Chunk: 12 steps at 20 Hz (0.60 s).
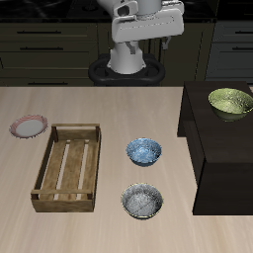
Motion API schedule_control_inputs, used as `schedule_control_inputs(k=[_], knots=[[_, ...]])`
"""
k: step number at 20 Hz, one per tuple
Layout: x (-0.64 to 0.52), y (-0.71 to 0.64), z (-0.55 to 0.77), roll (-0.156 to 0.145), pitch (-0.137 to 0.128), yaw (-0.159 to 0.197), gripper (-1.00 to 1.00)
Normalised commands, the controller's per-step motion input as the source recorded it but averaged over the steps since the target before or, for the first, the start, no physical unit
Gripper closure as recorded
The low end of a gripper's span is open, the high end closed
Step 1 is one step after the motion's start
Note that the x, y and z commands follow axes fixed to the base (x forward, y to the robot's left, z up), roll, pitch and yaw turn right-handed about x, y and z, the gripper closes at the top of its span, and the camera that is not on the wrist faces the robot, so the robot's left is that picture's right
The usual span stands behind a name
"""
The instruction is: Place the green bowl on the plate
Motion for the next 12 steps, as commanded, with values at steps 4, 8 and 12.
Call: schedule_control_inputs(k=[4, 8, 12], knots=[[0.36, 0.28, 0.19, -0.031, -0.016, -0.009, -1.00], [0.58, 0.43, 0.09, -0.044, 0.012, 0.009, -1.00], [0.42, 0.31, 0.04, -0.039, 0.017, -0.012, -1.00]])
